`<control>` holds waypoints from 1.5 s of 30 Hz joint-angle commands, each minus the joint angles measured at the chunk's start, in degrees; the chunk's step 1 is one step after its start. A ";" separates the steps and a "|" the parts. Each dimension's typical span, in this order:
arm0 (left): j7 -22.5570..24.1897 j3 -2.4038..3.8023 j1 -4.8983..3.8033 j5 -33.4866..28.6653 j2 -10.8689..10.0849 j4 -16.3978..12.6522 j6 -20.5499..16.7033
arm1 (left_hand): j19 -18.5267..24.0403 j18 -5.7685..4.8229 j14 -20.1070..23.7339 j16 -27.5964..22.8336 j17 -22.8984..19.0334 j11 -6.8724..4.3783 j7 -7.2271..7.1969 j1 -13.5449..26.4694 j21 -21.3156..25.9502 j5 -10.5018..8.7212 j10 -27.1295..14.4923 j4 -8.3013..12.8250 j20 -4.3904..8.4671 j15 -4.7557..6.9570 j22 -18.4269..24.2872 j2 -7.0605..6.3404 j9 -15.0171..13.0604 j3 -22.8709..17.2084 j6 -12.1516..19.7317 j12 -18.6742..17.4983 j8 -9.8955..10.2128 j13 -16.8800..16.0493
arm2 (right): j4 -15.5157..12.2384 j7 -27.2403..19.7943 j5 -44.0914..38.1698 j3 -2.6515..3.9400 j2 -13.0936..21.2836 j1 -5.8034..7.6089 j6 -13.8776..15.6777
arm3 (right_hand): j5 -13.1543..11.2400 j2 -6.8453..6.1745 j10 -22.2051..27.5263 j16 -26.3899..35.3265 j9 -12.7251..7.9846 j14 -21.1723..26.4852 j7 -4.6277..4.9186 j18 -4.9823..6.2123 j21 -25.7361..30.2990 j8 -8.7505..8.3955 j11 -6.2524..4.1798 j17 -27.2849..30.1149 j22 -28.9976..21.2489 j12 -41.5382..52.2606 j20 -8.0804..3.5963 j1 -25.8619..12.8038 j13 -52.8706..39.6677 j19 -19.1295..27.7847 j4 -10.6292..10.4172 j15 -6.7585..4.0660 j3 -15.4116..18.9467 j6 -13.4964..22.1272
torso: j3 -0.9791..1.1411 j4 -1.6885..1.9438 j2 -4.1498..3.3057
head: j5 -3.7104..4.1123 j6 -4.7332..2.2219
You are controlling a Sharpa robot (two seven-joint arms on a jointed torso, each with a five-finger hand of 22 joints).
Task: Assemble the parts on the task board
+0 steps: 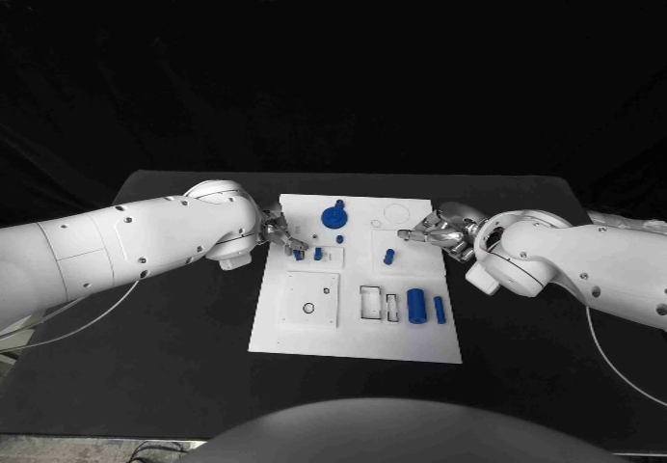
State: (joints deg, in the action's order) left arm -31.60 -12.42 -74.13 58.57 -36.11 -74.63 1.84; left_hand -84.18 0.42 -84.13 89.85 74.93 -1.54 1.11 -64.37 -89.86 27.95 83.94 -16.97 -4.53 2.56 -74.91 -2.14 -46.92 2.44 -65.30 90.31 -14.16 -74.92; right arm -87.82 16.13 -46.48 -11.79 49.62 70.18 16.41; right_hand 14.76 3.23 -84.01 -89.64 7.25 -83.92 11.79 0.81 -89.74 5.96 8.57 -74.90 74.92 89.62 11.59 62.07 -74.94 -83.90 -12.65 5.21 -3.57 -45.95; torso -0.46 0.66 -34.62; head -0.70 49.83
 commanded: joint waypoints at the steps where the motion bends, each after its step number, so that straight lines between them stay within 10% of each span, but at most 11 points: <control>1: -0.80 0.05 -0.06 -0.47 0.21 -0.01 1.77 | -5.82 -0.42 -5.87 0.15 15.07 -0.41 -0.02 0.67 -0.14 -0.39 6.06 0.06 0.24 0.45 -15.09 0.11 -0.06 0.30 -0.52 -0.31 -0.25 -15.08 | -0.04 -0.30 -0.42 -0.01 -0.02 -0.04 -0.73 | 0.34 0.62 -5.99 -0.36 0.06 -6.08 1.16 -0.81 -0.26 0.29 0.41 -15.10 15.08 0.38 0.31 0.10 -15.06 -6.10 -0.01 0.49 0.21 0.24 | 0.01 0.01 0.01 | -0.02 0.07; 13: -1.68 0.04 -0.05 -0.72 0.50 0.16 2.43 | -5.82 -0.42 -5.87 0.15 15.07 -0.74 -0.37 -0.21 -0.14 -0.31 6.06 0.23 0.23 0.66 -15.09 1.22 -0.07 -0.32 -0.82 -0.31 -0.14 -15.08 | -0.02 -0.32 -0.42 -0.01 -0.04 -0.04 -0.76 | 0.34 0.62 -5.99 -0.36 0.06 -6.08 1.16 -0.81 -0.26 0.29 0.41 -15.10 15.08 0.38 0.31 0.10 -15.06 -6.10 -0.01 0.49 0.21 0.24 | -0.02 -0.02 0.00 | -0.01 0.00; 24: -1.42 0.04 -0.05 -1.66 0.68 0.24 1.74 | -5.82 -0.42 -5.87 0.15 15.07 -1.04 -0.64 -7.50 -0.14 9.13 6.06 0.44 0.58 0.80 -15.09 0.28 -0.24 -3.35 -0.24 -0.31 0.58 -15.08 | -0.06 -0.27 -0.42 -0.01 0.00 -0.04 -0.75 | 0.34 0.62 -5.99 -0.36 0.06 -6.08 1.16 -0.81 -0.26 0.29 0.41 -15.10 15.08 0.38 0.31 0.10 -15.06 -6.10 -0.01 0.49 0.21 0.24 | -0.02 -0.01 -0.01 | 0.06 0.03; 45: 1.09 0.06 -0.06 -2.56 -0.05 -0.01 -1.38 | -5.82 -0.42 -5.87 0.15 15.07 -0.89 -0.44 -12.17 -0.14 14.87 6.06 0.58 0.62 0.73 -15.09 -1.65 -0.85 -5.85 0.29 -0.31 0.78 -15.08 | 0.15 -0.27 -0.44 -0.01 0.04 -0.04 -0.73 | 0.36 0.65 -5.99 -0.36 0.10 -6.08 1.19 -0.81 -0.26 0.36 0.44 -15.10 15.08 0.38 0.34 0.13 -15.06 -6.10 0.01 0.52 0.26 0.20 | 0.03 0.03 0.04 | 0.18 0.07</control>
State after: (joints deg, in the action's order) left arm -32.09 -12.42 -74.13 56.55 -36.13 -74.46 1.69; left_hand -83.97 0.44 -84.15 89.85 74.91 -2.26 0.59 -76.09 -89.86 42.55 84.04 -16.27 -4.32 2.99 -74.91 -3.70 -47.70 -3.19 -65.38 90.31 -13.47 -74.92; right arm -87.71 16.13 -46.48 -11.79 49.65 70.17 16.40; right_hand 14.76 3.23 -84.01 -89.64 7.30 -84.12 11.79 0.82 -89.74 5.96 8.57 -74.93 74.95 89.61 11.59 62.07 -74.92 -83.90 -12.65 5.42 -3.57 -45.95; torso -0.44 0.65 -34.61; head -0.56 49.90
